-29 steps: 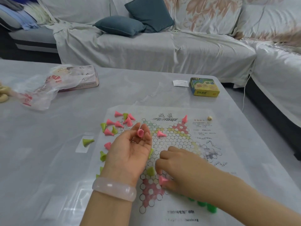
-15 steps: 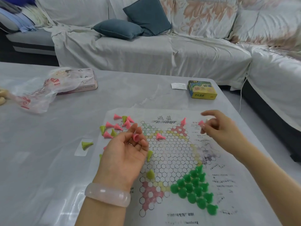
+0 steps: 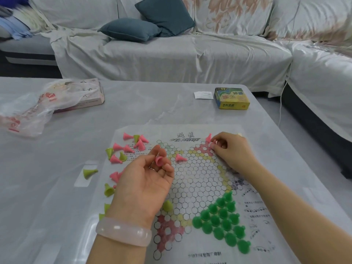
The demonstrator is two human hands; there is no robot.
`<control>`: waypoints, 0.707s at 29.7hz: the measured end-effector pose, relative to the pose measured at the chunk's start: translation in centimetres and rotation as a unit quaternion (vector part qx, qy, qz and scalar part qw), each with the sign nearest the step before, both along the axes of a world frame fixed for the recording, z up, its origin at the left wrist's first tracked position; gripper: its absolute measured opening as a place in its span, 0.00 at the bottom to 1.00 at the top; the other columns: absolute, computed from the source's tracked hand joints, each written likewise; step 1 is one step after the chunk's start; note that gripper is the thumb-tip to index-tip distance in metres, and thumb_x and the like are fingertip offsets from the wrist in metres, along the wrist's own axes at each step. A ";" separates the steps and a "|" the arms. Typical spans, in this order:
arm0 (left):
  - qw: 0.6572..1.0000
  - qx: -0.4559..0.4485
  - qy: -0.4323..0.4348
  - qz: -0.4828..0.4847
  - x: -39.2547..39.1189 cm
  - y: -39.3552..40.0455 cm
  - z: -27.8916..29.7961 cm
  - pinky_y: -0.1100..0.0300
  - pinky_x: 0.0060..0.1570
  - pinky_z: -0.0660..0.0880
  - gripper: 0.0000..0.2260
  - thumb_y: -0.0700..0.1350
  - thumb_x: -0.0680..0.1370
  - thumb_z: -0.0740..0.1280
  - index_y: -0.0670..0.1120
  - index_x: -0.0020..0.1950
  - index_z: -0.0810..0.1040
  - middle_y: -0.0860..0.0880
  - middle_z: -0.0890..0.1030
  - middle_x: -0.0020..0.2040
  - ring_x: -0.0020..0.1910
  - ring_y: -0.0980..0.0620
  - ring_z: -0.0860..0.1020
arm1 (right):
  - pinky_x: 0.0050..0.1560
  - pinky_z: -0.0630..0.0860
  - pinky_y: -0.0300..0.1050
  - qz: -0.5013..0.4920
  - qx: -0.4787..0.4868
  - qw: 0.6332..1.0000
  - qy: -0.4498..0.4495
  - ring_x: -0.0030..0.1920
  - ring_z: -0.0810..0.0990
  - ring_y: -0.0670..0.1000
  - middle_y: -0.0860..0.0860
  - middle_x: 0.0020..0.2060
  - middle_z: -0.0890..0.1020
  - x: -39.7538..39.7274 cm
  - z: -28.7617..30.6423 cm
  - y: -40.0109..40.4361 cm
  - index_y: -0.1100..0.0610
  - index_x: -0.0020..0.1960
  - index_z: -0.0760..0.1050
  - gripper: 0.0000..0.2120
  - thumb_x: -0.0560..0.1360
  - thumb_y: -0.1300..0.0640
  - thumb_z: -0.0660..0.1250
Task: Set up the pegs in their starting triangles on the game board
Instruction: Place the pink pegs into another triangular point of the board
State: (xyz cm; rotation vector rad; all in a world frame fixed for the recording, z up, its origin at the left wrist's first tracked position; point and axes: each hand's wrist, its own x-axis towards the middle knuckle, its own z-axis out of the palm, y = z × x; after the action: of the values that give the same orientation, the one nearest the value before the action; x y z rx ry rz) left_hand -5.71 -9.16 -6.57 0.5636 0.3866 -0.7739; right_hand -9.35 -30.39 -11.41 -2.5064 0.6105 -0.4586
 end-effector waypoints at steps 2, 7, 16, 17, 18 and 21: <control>1.000 -0.001 0.002 0.002 0.0 -0.2 0.0 0.67 0.24 0.71 0.09 0.36 0.75 0.56 0.41 0.45 0.76 0.47 0.78 0.32 0.32 0.55 0.71 | 0.39 0.66 0.30 -0.005 0.023 1.000 -0.018 0.35 0.72 0.42 0.48 0.35 0.78 -0.3 -0.1 -0.1 0.54 0.50 0.76 0.07 0.73 0.57 0.67; 1.000 -0.003 -0.003 0.000 -0.2 -0.3 0.0 0.67 0.25 0.72 0.09 0.36 0.75 0.56 0.41 0.45 0.76 0.46 0.78 0.32 0.32 0.55 0.70 | 0.34 0.66 0.27 -0.019 0.022 0.999 -0.018 0.35 0.72 0.41 0.44 0.33 0.75 -0.6 -0.3 0.0 0.55 0.46 0.78 0.04 0.72 0.58 0.66; 1.000 -0.010 -0.002 0.000 -0.2 -0.3 0.2 0.67 0.25 0.72 0.08 0.35 0.74 0.56 0.41 0.44 0.76 0.46 0.78 0.32 0.32 0.55 0.70 | 0.36 0.65 0.29 -0.027 0.017 0.999 -0.028 0.34 0.71 0.42 0.48 0.35 0.77 -0.1 -0.7 0.2 0.55 0.47 0.77 0.04 0.73 0.58 0.66; 1.000 -0.011 -0.002 0.000 -0.2 -0.3 0.2 0.67 0.26 0.72 0.08 0.35 0.74 0.57 0.41 0.44 0.75 0.46 0.78 0.32 0.32 0.55 0.71 | 0.36 0.66 0.29 -0.028 0.016 0.999 -0.030 0.34 0.71 0.42 0.48 0.35 0.77 -0.1 -0.7 0.1 0.55 0.47 0.77 0.04 0.72 0.59 0.66; 1.000 -0.012 -0.003 0.000 -0.3 -0.2 0.2 0.67 0.26 0.72 0.08 0.35 0.74 0.57 0.41 0.44 0.75 0.46 0.78 0.32 0.32 0.55 0.71 | 0.36 0.66 0.30 -0.028 0.015 0.999 -0.031 0.34 0.71 0.43 0.48 0.35 0.77 -0.1 -0.8 0.1 0.55 0.47 0.77 0.04 0.72 0.59 0.66; 1.000 -0.004 -0.017 0.005 -0.3 -0.3 0.2 0.67 0.26 0.73 0.06 0.34 0.74 0.58 0.40 0.45 0.74 0.45 0.80 0.31 0.33 0.55 0.72 | 0.37 0.66 0.29 -0.030 0.010 0.999 -0.029 0.34 0.71 0.43 0.48 0.35 0.77 0.0 -0.8 0.2 0.55 0.47 0.77 0.04 0.73 0.58 0.66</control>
State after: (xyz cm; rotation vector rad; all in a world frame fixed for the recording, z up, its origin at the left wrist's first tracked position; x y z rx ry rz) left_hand -5.98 -9.49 -6.37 0.5669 0.3540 -0.7557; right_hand -9.39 -30.20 -12.19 -2.4530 0.6658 -0.5422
